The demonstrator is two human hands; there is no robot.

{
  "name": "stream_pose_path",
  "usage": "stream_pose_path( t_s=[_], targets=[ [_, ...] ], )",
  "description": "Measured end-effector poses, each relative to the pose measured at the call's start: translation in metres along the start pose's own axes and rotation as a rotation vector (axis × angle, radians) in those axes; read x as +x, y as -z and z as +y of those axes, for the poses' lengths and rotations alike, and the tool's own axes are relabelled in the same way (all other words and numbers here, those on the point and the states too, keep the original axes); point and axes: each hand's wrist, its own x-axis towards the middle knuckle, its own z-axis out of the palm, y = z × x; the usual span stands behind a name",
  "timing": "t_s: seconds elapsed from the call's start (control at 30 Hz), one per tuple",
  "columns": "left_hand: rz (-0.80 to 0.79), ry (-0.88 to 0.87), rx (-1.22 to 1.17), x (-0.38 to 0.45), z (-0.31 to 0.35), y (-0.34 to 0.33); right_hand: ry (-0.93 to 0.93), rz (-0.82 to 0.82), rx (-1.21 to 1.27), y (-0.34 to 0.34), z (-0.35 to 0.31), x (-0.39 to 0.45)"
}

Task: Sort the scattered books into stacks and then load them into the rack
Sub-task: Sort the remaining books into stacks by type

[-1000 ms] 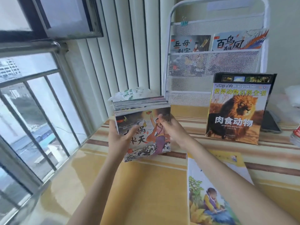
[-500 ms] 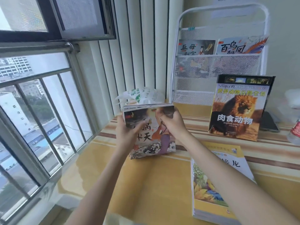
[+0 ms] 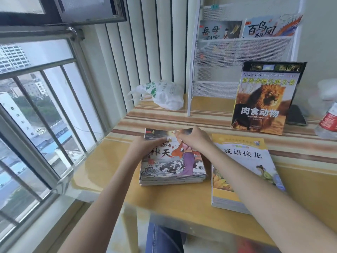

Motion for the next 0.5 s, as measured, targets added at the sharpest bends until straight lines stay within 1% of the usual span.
stream_pose_path(
  t_s=[0.03, 0.07, 0.13, 0.17, 0.23, 0.27, 0.3, 0.33, 0.37, 0.4, 0.5],
  targets=[
    [0.029, -0.006, 0.09, 0.001, 0.002, 0.001, 0.023, 0.053, -0.099, 0.001, -0.001, -0.001],
    [0.084, -0.026, 0.229, 0.003, 0.004, 0.004, 0.053, 0.117, -0.252, 0.002, -0.003, 0.0],
    [0.242, -0.111, 0.451, 0.005, 0.017, 0.009, 0.126, 0.199, -0.539, 0.007, -0.004, 0.002],
    [0.292, -0.141, 0.486, 0.005, 0.023, 0.01, 0.165, 0.217, -0.593, 0.007, -0.005, 0.002],
    [0.354, -0.23, 0.488, 0.004, 0.032, 0.004, 0.306, 0.212, -0.546, 0.005, -0.007, 0.001],
    [0.347, -0.302, 0.523, 0.005, 0.032, -0.004, 0.399, 0.156, -0.519, 0.001, -0.008, 0.001],
    [0.297, -0.351, 0.592, 0.005, 0.031, -0.014, 0.467, 0.066, -0.521, -0.005, -0.01, -0.001],
    [0.216, -0.368, 0.683, 0.007, 0.027, -0.025, 0.485, -0.05, -0.544, -0.011, -0.011, -0.002],
    [0.128, -0.358, 0.768, 0.008, 0.022, -0.032, 0.462, -0.149, -0.553, -0.016, -0.011, -0.004],
    [0.067, -0.335, 0.821, 0.012, 0.017, -0.036, 0.428, -0.208, -0.554, -0.02, -0.01, -0.003],
    [-0.029, -0.27, 0.88, 0.021, 0.016, -0.034, 0.394, -0.237, -0.541, -0.019, -0.008, 0.002]
  ],
)
